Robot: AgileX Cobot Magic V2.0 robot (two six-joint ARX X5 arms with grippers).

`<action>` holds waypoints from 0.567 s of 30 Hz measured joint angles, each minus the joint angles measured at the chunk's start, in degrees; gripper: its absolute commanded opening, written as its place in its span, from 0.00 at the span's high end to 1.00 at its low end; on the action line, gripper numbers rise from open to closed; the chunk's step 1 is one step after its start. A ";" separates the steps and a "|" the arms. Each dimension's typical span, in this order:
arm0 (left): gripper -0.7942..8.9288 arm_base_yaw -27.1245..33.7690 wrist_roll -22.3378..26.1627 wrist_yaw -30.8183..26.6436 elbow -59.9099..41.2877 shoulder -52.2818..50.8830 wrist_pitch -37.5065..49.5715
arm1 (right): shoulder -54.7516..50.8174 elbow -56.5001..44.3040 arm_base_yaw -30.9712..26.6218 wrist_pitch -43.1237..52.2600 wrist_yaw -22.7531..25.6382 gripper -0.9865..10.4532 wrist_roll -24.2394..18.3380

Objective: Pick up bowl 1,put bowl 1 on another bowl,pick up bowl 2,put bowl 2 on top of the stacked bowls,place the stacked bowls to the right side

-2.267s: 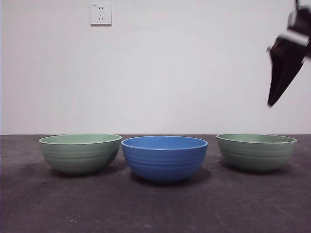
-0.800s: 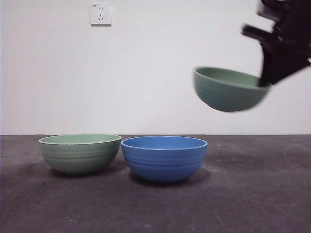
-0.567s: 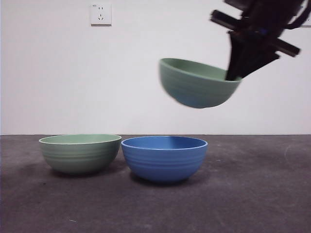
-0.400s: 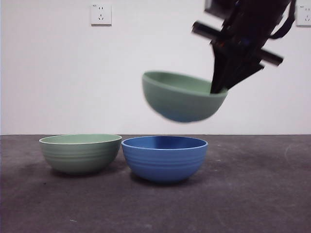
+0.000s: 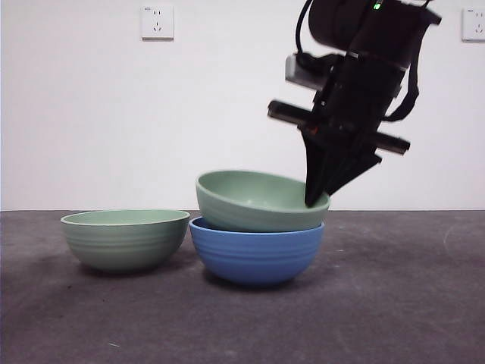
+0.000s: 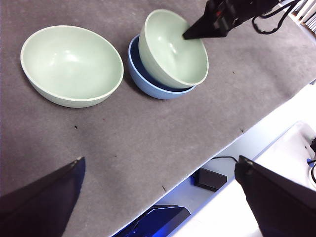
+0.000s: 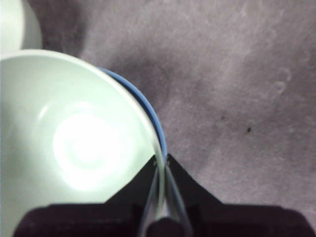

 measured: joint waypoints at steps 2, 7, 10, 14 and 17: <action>0.26 0.00 0.00 0.00 0.00 0.00 0.00 | 1.11 0.00 0.00 0.13 -0.02 0.92 0.09; 0.26 0.00 0.00 -0.26 0.00 0.02 0.00 | 1.81 0.00 0.04 0.37 -0.09 0.80 0.11; 0.26 0.00 0.00 -1.64 0.00 0.63 0.00 | 1.81 0.00 0.37 0.31 -0.50 0.71 0.11; 0.26 0.00 -0.02 -2.84 0.00 3.02 1.77 | 1.77 0.00 0.68 -0.50 -2.10 0.71 0.17; 0.26 0.00 -0.52 -2.97 0.00 5.81 5.18 | 0.90 0.00 0.70 -0.92 -3.34 0.71 0.28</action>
